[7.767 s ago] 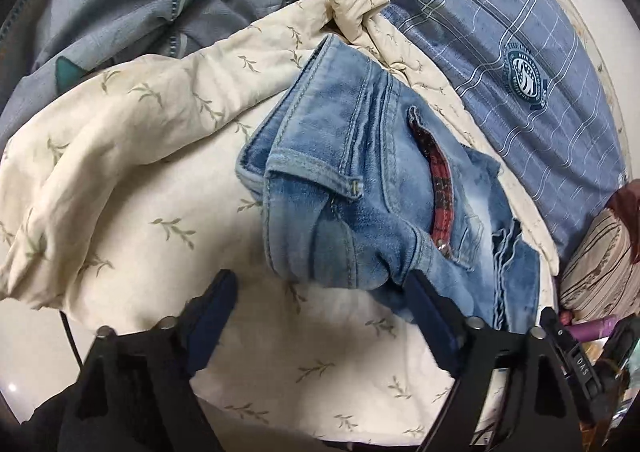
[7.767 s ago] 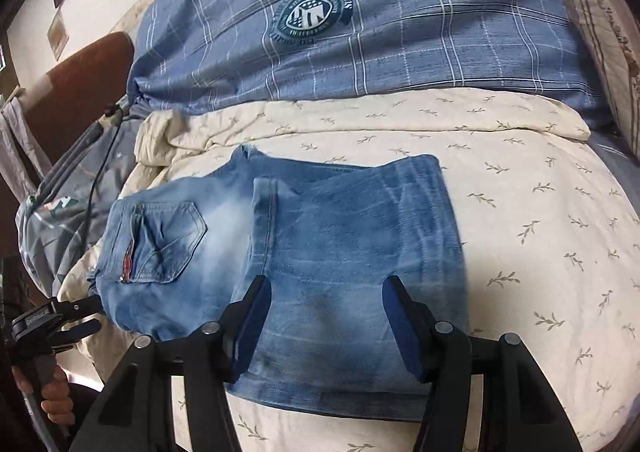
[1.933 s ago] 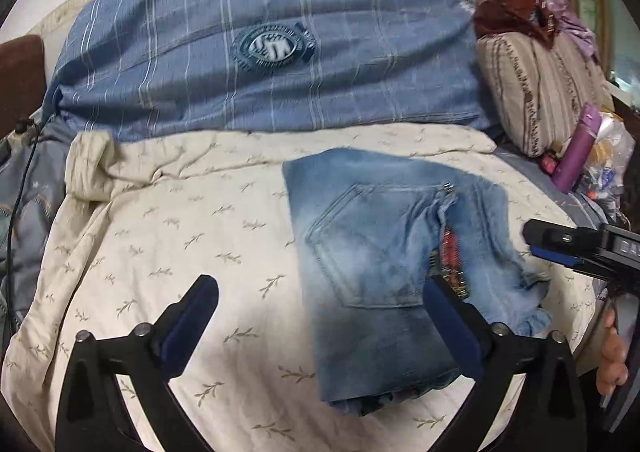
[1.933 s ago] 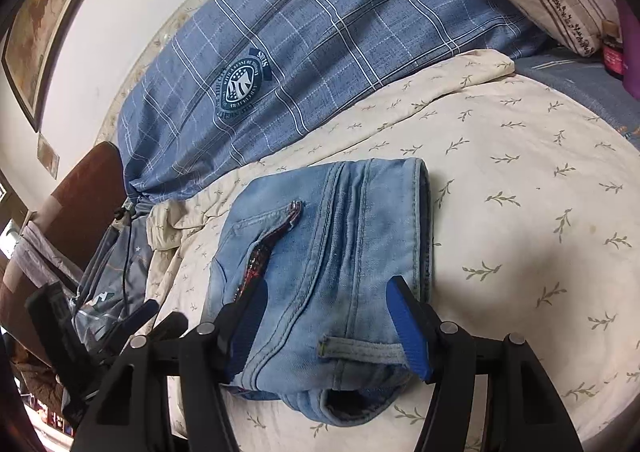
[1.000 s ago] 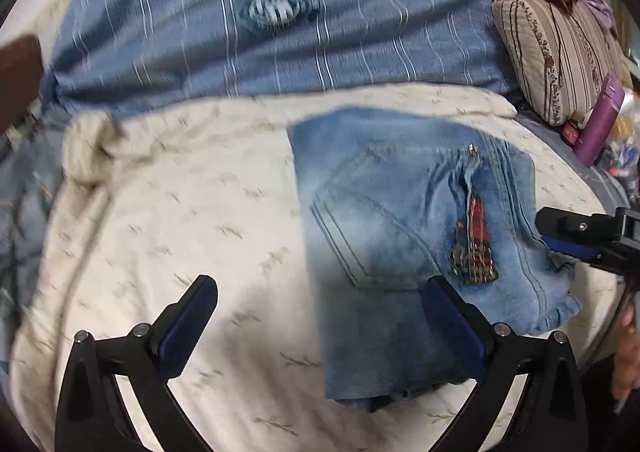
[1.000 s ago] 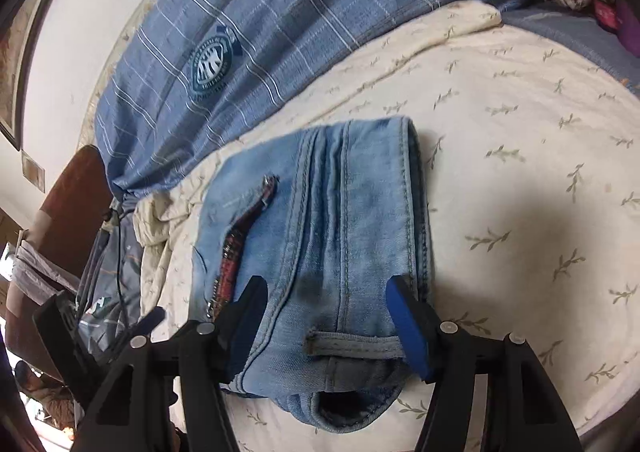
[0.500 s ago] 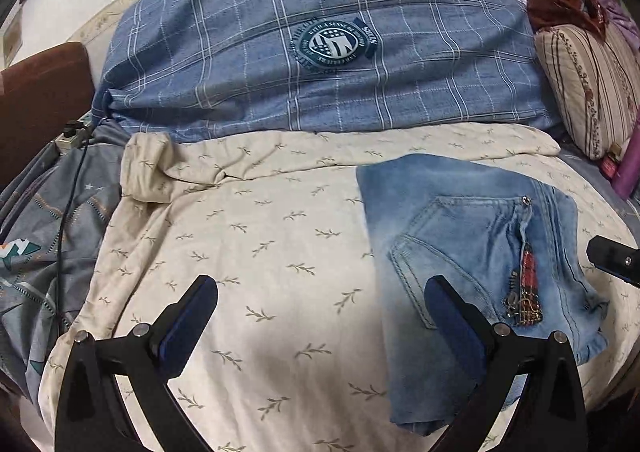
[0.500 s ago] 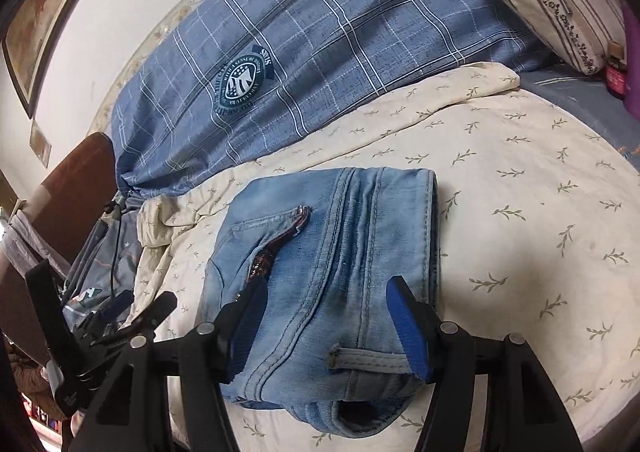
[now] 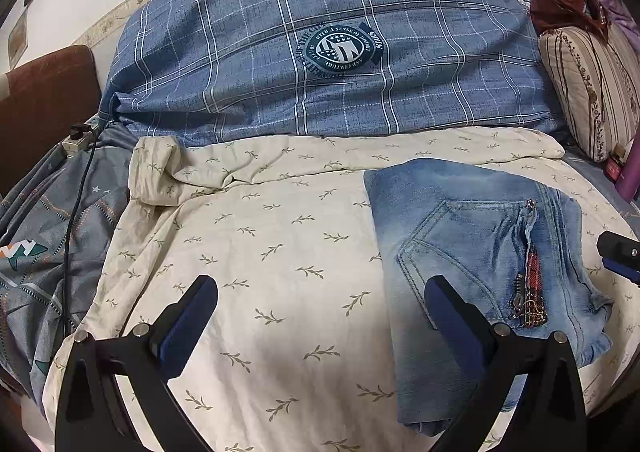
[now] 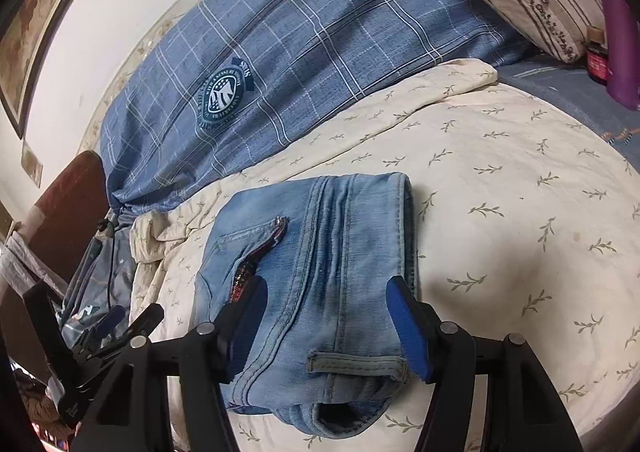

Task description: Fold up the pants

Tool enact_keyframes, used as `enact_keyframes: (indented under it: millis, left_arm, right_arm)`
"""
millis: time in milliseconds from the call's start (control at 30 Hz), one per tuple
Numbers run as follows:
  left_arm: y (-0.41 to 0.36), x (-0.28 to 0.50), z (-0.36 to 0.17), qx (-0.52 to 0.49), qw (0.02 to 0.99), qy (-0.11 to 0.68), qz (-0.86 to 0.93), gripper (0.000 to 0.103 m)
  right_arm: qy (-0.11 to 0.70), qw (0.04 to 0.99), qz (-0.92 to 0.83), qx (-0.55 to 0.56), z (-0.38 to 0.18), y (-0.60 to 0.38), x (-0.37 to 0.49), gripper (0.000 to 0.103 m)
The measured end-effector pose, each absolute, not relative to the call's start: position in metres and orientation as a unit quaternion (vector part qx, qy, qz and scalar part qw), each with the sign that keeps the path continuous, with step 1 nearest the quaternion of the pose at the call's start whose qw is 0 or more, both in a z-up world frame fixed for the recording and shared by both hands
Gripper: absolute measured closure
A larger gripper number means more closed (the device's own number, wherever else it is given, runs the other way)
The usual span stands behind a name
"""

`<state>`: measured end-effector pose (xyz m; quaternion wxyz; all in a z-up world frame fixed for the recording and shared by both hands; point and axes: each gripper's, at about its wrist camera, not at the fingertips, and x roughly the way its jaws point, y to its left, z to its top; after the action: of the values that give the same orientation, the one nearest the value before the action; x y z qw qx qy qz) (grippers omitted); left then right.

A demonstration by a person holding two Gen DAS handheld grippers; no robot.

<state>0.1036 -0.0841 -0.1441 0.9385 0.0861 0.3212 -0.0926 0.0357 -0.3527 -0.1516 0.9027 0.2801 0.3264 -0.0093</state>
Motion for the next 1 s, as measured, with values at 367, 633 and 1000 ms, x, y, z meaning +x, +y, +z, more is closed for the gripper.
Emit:
enact_keyframes:
  millis: [367,633,1000]
  left_arm:
    - [-0.087,0.103,-0.145,0.094,0.936,0.325,-0.094,0.0]
    - [-0.087,0.104,-0.147,0.095,0.935,0.33,-0.094,0.0]
    - [-0.086,0.105,-0.148,0.094,0.933,0.333,-0.096,0.0]
  right_arm:
    - [0.33,0.89,-0.01,0.315,-0.158,-0.363,0.036,0.038]
    - [0.337,0.881,-0.01,0.332,-0.161,-0.367,0.037,0.038]
    - [0.341,0.877,-0.008,0.339,-0.164,-0.368,0.038,0.038]
